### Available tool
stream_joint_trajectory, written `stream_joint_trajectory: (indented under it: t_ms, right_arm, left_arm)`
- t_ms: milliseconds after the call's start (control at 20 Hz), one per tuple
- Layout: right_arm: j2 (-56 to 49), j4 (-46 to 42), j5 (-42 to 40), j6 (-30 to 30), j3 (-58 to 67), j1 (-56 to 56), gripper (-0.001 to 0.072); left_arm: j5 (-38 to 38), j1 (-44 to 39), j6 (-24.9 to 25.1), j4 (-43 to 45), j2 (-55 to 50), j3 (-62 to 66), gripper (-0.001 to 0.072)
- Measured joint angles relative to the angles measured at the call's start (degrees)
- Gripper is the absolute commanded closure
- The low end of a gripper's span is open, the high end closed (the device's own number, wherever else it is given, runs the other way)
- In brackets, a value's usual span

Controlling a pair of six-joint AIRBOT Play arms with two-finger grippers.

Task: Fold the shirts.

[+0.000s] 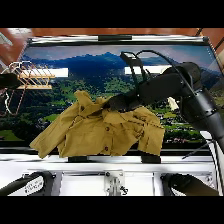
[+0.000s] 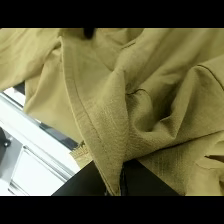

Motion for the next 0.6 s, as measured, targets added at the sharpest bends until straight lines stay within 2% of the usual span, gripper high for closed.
stream_joint_trajectory:
  t_ms: [50,150,300,400,600]
  right_arm:
    - [-0.6,0.2,0.3,0.4,0.0,0.0,0.0625]
    - [-2.0,0.4,0.4,1.0,0.0,0.0,0.0624]
    - [-3.8,0.7,0.1,1.5,0.0,0.0,0.0624]
    - [-4.5,0.8,-0.4,1.6,0.0,0.0,0.0624]
    - [-5.1,0.2,-0.4,1.5,0.0,0.0,0.0624]
  left_arm:
    - [1.2,2.2,-0.9,1.6,-0.9,0.0,0.0148]
    - [3.4,6.6,-3.1,2.3,-3.2,0.0,0.0149]
    - [4.4,13.4,-2.7,-1.0,-8.0,0.1,0.0149]
    - [4.2,17.4,-0.2,-3.8,-10.9,0.2,0.0149]
    - [4.4,22.8,8.7,-10.9,-16.4,0.3,0.0149]
